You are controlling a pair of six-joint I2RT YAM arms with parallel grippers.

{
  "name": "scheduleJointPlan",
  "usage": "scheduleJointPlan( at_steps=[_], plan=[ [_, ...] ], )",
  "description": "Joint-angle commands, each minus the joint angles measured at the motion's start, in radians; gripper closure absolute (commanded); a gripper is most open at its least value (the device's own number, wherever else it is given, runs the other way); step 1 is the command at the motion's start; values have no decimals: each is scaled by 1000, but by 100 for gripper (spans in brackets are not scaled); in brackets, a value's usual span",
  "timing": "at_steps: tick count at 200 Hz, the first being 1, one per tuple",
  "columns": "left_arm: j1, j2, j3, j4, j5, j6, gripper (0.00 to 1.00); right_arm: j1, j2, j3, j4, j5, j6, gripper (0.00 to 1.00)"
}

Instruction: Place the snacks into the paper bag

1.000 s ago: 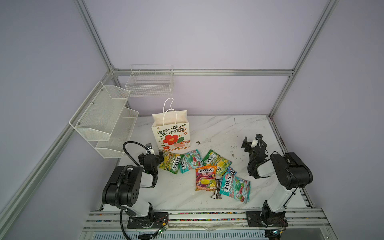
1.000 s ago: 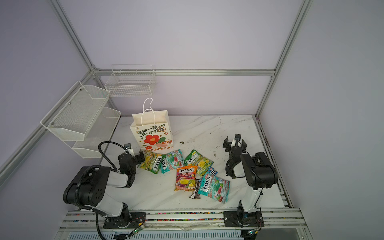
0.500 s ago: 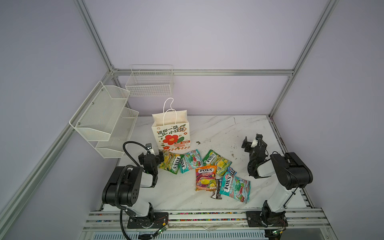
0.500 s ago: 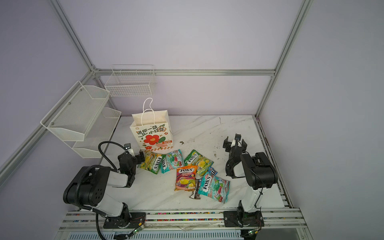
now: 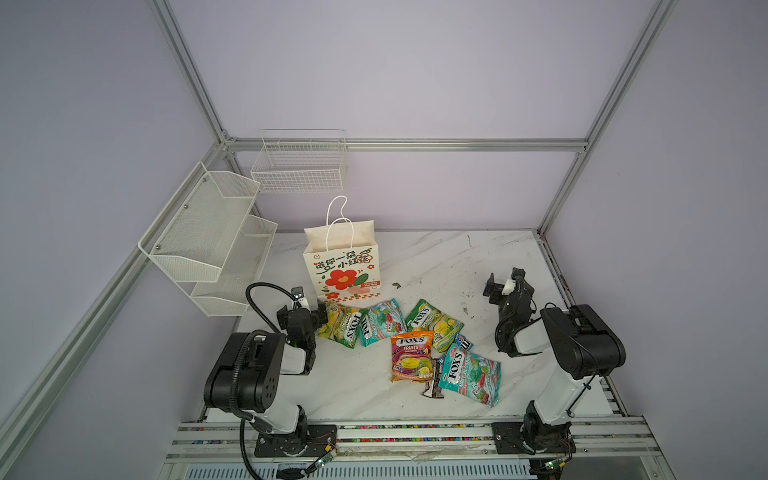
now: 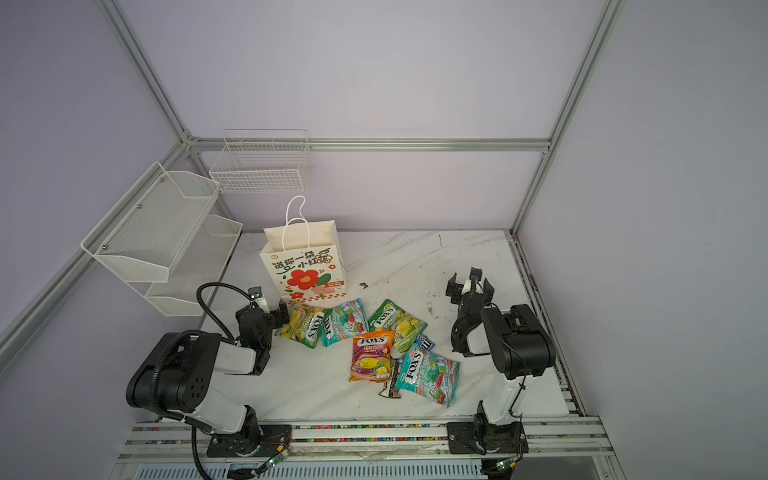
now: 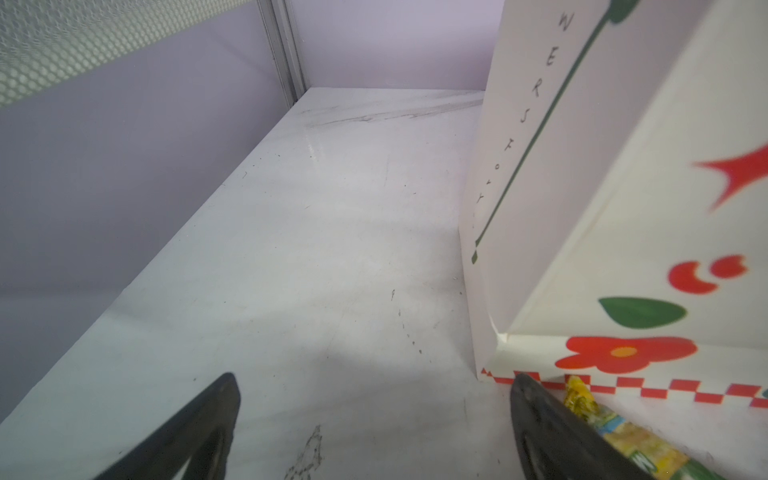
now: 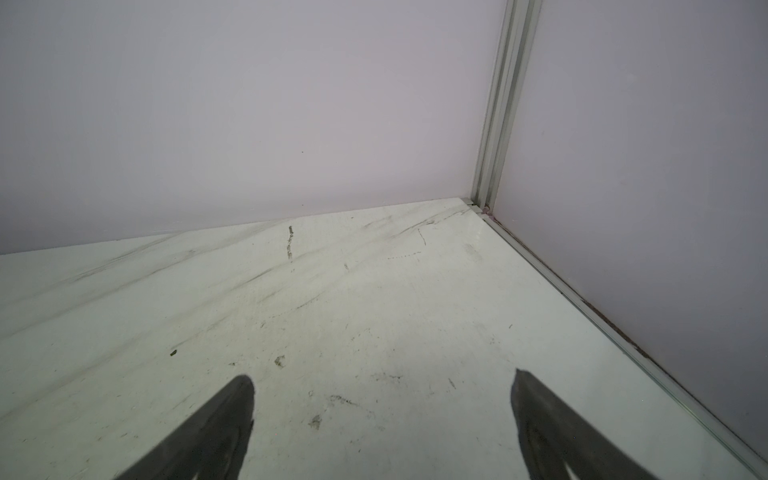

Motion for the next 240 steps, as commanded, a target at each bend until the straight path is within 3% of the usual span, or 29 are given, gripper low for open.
scheduleJointPlan(
  at_steps=[1,106,117,130,162,205,212,225,240],
  plan=[
    [9,3,70,62,-14,12,0,-3,9,9,51,-1,11,3],
    [11,2,72,56,-14,11,2,-4,9,11,44,-5,14,3],
    [5,-17,62,66,-62,5,2,-4,9,11,44,-5,13,3],
    [-5,-49,57,27,-30,17,2,-3,8,6,52,-2,10,3],
    [-32,-28,9,165,-56,62,4,0,-31,2,23,5,8,3],
    [-36,-51,18,146,-75,71,3,0,-27,-22,79,1,3,3],
    [-47,-109,34,58,-113,69,3,0,-29,-22,77,-2,1,3],
    [-47,-251,97,-192,-88,43,3,1,-38,-25,76,6,1,3],
    [-54,-299,166,-350,-107,29,3,3,-50,-32,78,19,6,3]
  ],
)
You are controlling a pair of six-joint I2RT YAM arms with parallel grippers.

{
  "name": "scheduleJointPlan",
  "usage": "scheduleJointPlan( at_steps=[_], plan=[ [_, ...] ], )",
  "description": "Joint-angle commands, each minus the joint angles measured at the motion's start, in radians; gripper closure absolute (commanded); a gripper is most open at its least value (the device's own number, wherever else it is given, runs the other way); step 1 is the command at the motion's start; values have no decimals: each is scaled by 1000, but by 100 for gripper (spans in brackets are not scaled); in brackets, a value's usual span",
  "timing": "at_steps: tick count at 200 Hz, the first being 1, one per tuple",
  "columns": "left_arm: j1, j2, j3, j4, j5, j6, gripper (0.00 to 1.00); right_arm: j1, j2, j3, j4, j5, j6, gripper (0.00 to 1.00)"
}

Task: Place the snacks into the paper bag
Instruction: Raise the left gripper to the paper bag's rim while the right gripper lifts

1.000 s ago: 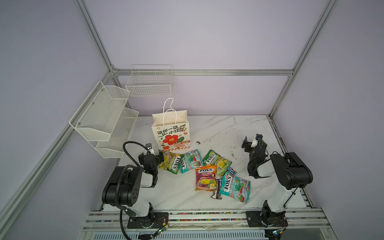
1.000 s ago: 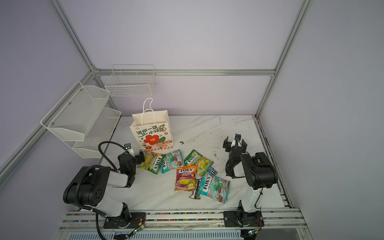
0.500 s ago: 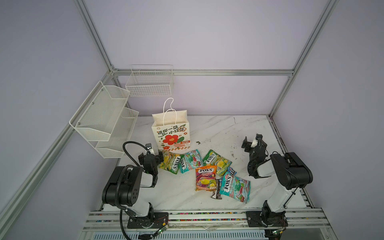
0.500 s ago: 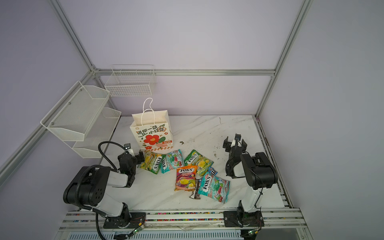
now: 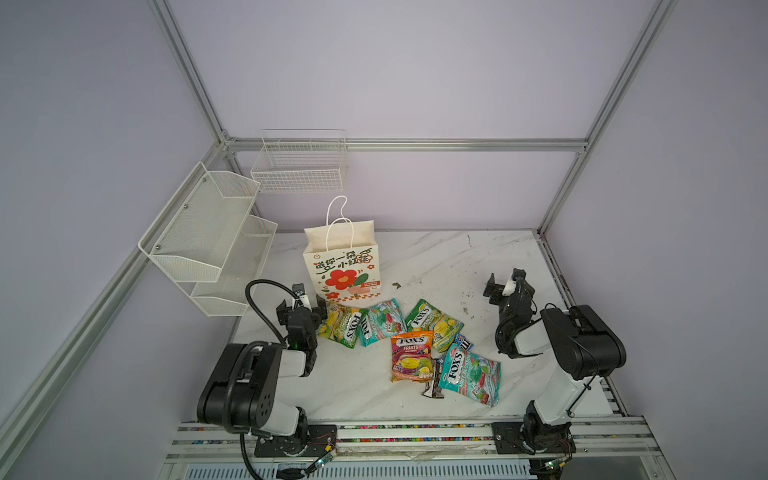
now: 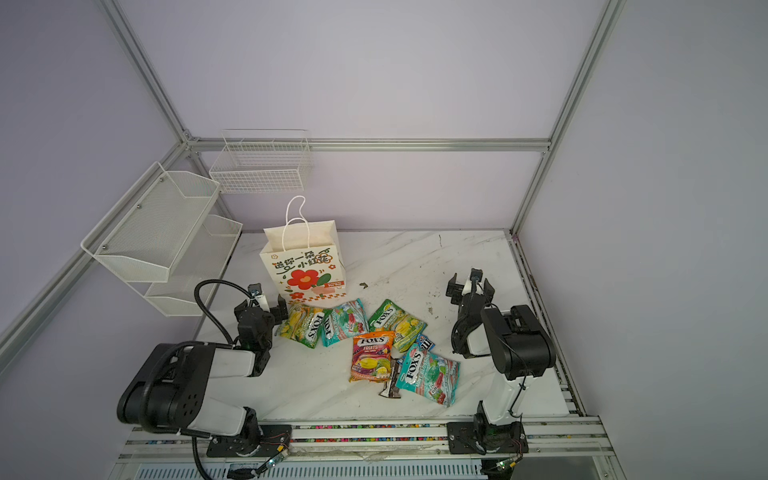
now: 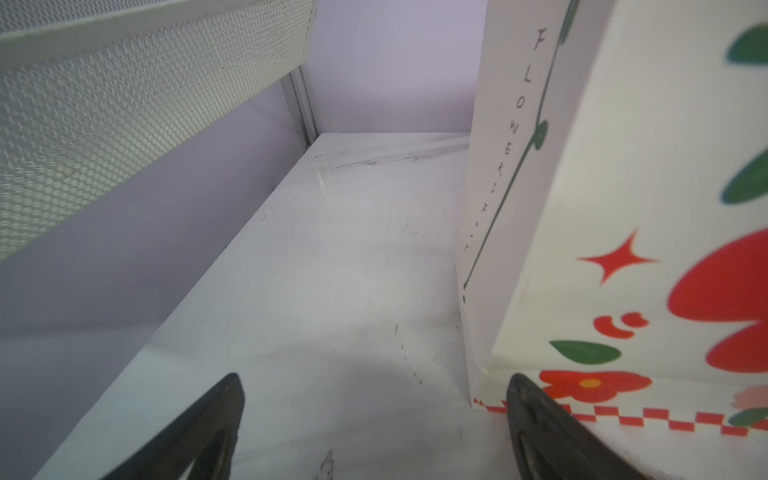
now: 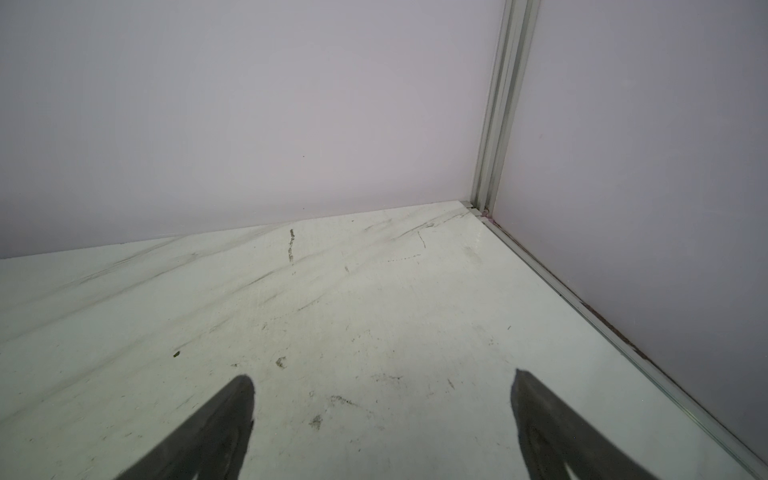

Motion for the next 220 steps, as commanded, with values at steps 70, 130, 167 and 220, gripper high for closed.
scheduleJointPlan(
  at_steps=[70,130,167,220],
  plan=[
    [-238,-443,353,-730,-145,-170,0,20,-121,-42,41,50,-8,3],
    [-281,-453,844,-1265,-16,-280,0,43,-337,-33,-174,12,51,3],
    [-278,-292,1188,-1516,26,-295,1,41,-600,71,-645,-24,542,3],
    [-98,-29,1514,-1716,258,-293,0,41,-673,265,-931,-317,492,3]
  ],
)
